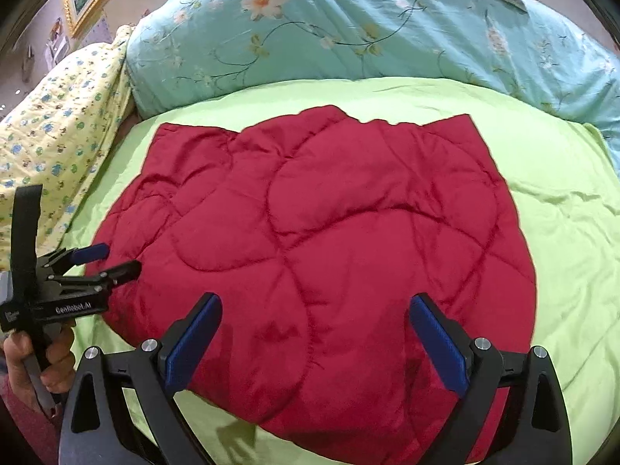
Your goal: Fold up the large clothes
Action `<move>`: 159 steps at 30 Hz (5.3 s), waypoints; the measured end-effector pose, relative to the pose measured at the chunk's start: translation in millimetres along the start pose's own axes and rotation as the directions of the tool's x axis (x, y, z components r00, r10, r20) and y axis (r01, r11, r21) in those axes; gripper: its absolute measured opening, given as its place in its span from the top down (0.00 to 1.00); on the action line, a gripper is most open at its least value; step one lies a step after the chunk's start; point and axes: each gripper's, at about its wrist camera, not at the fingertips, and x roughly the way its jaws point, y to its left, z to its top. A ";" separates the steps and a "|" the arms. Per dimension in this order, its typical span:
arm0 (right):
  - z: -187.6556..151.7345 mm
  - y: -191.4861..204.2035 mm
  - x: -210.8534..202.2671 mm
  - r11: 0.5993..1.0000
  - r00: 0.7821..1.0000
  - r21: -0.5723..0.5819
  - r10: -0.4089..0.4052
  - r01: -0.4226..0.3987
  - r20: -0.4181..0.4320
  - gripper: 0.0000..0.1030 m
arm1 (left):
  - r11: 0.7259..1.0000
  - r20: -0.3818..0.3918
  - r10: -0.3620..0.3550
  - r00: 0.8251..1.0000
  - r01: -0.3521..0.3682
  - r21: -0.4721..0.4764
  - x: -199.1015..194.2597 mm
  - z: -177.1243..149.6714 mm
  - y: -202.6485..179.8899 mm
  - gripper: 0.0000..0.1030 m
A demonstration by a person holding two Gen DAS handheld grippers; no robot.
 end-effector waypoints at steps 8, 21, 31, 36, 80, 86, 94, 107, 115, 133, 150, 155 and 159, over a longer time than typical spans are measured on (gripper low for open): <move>15.0 -4.3 22.8 1.000 0.997 0.015 -0.002 0.003 -0.073 0.05 | 0.999 -0.044 -0.045 0.998 0.045 0.002 11.2 22.4 6.1 0.11; 41.4 -31.6 67.3 0.998 0.989 0.046 -0.047 0.054 -0.139 0.04 | 0.999 -0.147 -0.027 0.989 0.033 0.035 62.5 42.7 2.6 0.00; 52.1 -41.5 87.2 0.999 0.985 0.042 -0.024 0.032 -0.172 0.02 | 0.999 -0.150 -0.016 0.988 0.023 0.045 65.2 45.4 0.6 0.00; 57.5 -44.6 97.9 0.998 0.984 0.056 -0.024 0.034 -0.174 0.01 | 0.999 -0.154 -0.014 0.988 0.020 0.043 65.4 47.5 -0.7 0.00; 6.7 -2.3 28.1 0.998 0.992 -0.004 -0.068 0.068 -0.105 0.03 | 0.997 -0.129 -0.058 0.990 0.063 0.039 37.9 -3.3 -5.9 0.00; 5.3 -7.4 56.6 0.992 0.983 0.004 -0.123 0.125 -0.138 0.00 | 0.999 -0.090 -0.052 0.995 0.052 -0.009 20.4 2.8 2.8 0.00; 2.0 -7.6 59.3 0.992 0.985 0.009 -0.121 0.123 -0.121 0.00 | 1.000 -0.113 -0.023 0.993 0.024 0.006 41.4 -1.6 3.4 0.00; -3.1 -18.7 60.3 0.994 0.986 0.010 -0.110 0.112 -0.123 0.00 | 0.999 -0.115 -0.035 0.993 0.034 -0.005 45.0 0.6 6.6 0.00; -3.4 -16.1 56.3 0.994 0.987 0.015 -0.110 0.112 -0.118 0.00 | 1.000 -0.125 -0.026 0.992 0.027 0.006 44.3 1.1 6.1 0.00; -38.7 30.1 -24.1 0.982 0.993 -0.186 0.014 -0.035 -0.116 0.00 | 0.995 -0.048 -0.005 0.999 0.010 0.096 -26.3 -53.5 -3.3 0.00; -49.0 54.0 -80.6 0.985 0.991 -0.172 -0.011 -0.013 -0.137 0.00 | 0.994 0.028 0.063 0.998 -0.065 0.084 -101.2 -57.0 -14.0 0.00; -40.2 61.4 -105.5 0.998 0.999 -0.042 0.043 -0.044 -0.032 0.00 | 0.995 0.068 0.092 0.993 -0.093 0.021 -119.6 -54.9 -21.4 0.00; -45.4 72.4 -89.5 0.998 1.000 -0.064 -0.015 0.014 -0.019 0.00 | 0.991 0.054 0.125 0.991 -0.127 0.037 -107.4 -57.8 -26.9 0.00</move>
